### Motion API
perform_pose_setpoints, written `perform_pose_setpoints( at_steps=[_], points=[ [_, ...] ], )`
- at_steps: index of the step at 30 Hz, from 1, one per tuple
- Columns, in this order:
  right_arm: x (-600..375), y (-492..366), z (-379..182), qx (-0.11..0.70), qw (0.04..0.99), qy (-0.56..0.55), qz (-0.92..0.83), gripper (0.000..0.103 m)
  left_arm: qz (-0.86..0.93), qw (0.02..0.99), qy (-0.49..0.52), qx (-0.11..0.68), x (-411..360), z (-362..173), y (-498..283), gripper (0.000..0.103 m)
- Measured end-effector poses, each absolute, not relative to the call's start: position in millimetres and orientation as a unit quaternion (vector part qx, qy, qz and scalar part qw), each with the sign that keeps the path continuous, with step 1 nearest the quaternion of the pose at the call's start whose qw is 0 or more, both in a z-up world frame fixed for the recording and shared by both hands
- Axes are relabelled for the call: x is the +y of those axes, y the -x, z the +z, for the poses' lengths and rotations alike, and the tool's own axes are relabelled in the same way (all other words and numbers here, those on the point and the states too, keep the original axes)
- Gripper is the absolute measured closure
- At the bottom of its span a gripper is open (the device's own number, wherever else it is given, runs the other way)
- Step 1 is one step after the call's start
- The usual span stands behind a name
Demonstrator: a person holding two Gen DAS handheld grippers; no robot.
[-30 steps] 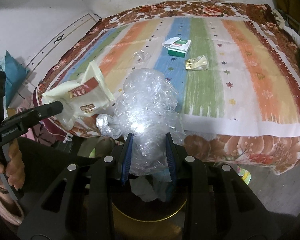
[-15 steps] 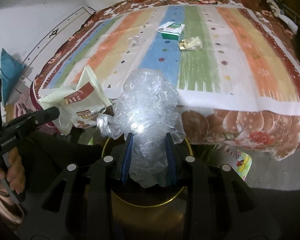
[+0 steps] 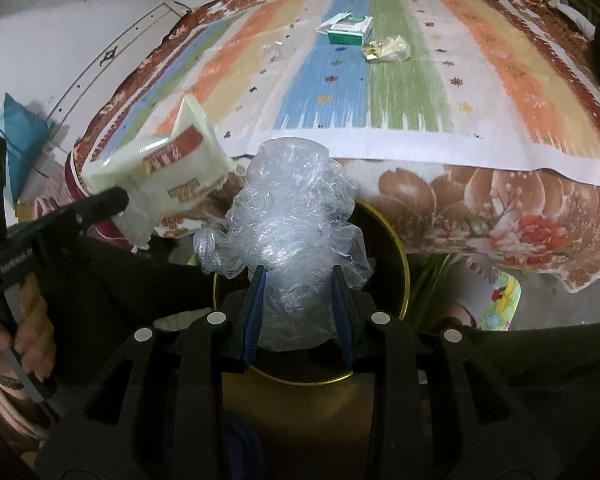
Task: Collect trash
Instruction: 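Carry the clear wrap with the right tool while the left carries the cream bag to the bin, then open both tools over the bin to drop the wrap and bag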
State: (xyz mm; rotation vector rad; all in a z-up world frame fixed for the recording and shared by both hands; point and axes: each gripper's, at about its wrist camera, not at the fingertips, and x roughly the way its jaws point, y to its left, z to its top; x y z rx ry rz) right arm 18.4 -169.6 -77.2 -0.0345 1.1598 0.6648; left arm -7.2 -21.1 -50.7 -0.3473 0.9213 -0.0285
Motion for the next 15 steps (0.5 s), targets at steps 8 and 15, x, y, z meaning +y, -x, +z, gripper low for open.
perform_pose_setpoints(
  at_steps=[8,15],
  points=[
    [-172,-23,-85,0.547,0.789,0.016,0.28,0.071,-0.009,0.876,0.158,0.455,-26,-57,3,0.089],
    [-166,-25,-89,0.556,0.779,0.015,0.29,0.053,-0.007,0.875,0.171,0.454,-25,-57,1,0.059]
  ],
)
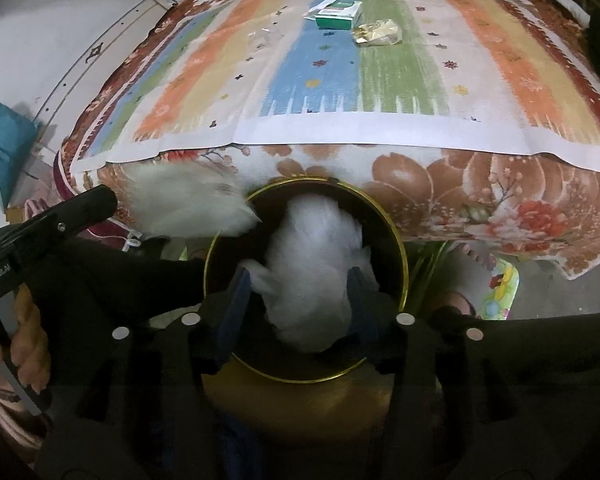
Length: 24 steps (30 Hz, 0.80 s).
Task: Collect trash
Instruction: 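Open both tools over the bin to drop the wrap and bag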
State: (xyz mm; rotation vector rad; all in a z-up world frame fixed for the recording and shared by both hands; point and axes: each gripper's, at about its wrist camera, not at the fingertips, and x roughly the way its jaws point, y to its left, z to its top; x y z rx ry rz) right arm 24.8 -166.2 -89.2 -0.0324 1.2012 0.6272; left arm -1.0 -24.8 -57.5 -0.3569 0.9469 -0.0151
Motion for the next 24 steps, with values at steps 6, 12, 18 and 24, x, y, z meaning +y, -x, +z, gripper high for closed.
perform_pose_setpoints(
  at_steps=[6,12,18,24],
  points=[
    [-165,-22,-87,0.551,0.779,0.012,0.298,0.049,-0.006,0.874,0.172,0.454,-24,-59,1,0.057],
    [-165,-22,-85,0.547,0.781,0.013,0.301,0.048,-0.006,0.874,0.173,0.455,-24,-58,1,0.057],
    [-163,-26,-82,0.542,0.783,0.013,0.303,0.045,-0.005,0.873,0.173,0.455,-23,-59,0,0.052],
    [-157,-33,-80,0.54,0.785,0.013,0.303,0.042,-0.003,0.865,0.21,0.456,-9,-60,-4,0.047]
  ],
)
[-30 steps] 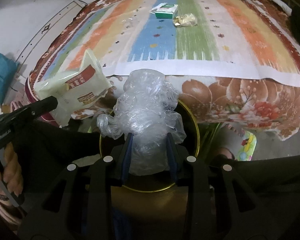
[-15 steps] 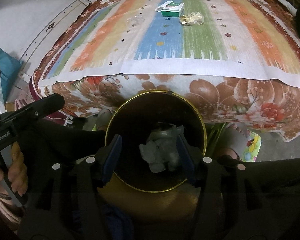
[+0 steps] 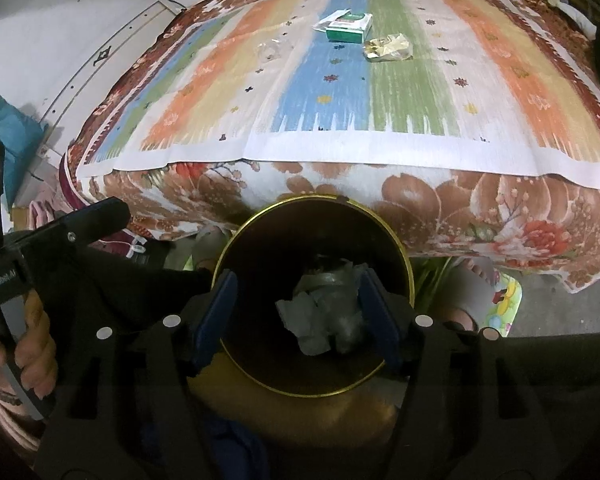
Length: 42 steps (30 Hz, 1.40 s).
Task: Collect trash
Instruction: 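Open both tools over the bin to drop the wrap and bag, then reach the right tool to the gold wrapper while the left reaches the white paper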
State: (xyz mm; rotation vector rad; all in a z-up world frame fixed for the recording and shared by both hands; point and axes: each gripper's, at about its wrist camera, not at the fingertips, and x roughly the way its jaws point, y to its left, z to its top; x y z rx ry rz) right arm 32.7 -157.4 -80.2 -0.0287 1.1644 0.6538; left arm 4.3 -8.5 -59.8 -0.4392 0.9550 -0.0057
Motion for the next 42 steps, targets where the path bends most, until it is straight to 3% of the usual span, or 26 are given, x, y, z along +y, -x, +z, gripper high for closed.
perform_pose_setpoints(
  at_steps=[13,19,29,42],
  points=[
    [-140,-82,-54,0.522,0.798,0.023,0.301,0.027,0.015,0.868,0.19,0.458,14,-30,-50,0.033],
    [-135,-106,-43,0.52,0.801,0.03,0.296,0.025,0.048,0.876,0.155,0.454,29,-17,-77,0.023],
    [-120,-148,-22,0.497,0.818,0.05,0.286,0.013,0.096,0.868,0.165,0.459,55,-17,-124,0.006],
    [-101,-214,-17,0.479,0.839,0.062,0.25,0.009,0.11,0.864,0.214,0.442,84,-18,-183,0.006]
  ],
)
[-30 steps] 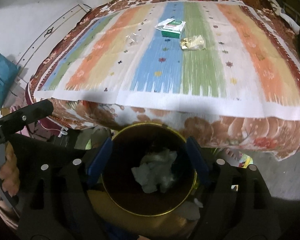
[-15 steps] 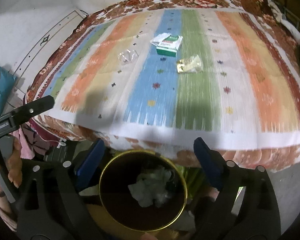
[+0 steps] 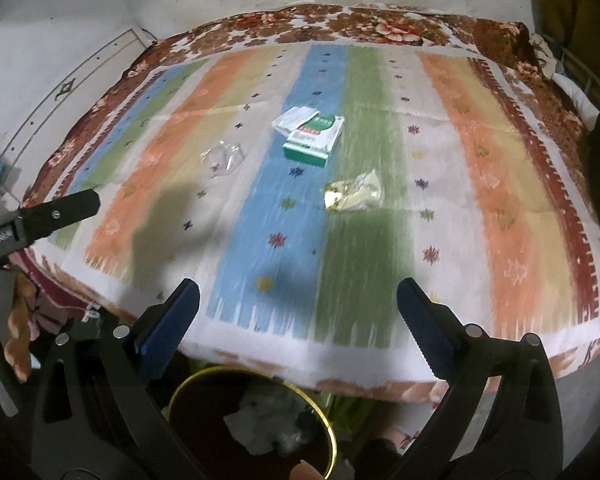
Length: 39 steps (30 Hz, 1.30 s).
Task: Collect trash
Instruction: 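Reach the right tool to the gold wrapper while the left reaches the white paper, then close the right tool on the gold wrapper while the left closes on the white paper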
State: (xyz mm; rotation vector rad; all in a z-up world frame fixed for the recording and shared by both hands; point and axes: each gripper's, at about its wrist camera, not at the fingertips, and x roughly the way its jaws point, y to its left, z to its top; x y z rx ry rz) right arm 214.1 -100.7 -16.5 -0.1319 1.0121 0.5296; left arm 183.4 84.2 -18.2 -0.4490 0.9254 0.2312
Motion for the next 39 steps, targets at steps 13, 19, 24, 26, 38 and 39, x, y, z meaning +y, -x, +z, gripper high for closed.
perform_pose_setpoints(
  at_steps=[13,19,24,26,38,39],
  points=[
    [-93,-275,-35,0.488,0.842,0.071,0.217,0.009,0.099,0.881,0.203,0.416,96,-19,-238,0.006],
    [-94,-297,-52,0.504,0.84,0.04,0.198,0.009,0.093,0.885,0.18,0.419,97,-36,-276,0.006],
    [-96,-323,-67,0.52,0.835,0.017,0.181,0.009,0.088,0.878,0.185,0.434,99,-53,-306,0.006],
    [-93,-330,-72,0.525,0.832,0.02,0.179,0.009,0.087,0.876,0.193,0.433,100,-57,-314,0.006],
    [-78,-367,-107,0.552,0.817,0.03,0.164,0.012,0.113,0.856,0.246,0.44,120,-88,-355,0.006],
    [-76,-369,-108,0.551,0.817,0.034,0.168,0.012,0.116,0.857,0.243,0.439,119,-91,-363,0.006]
  ],
)
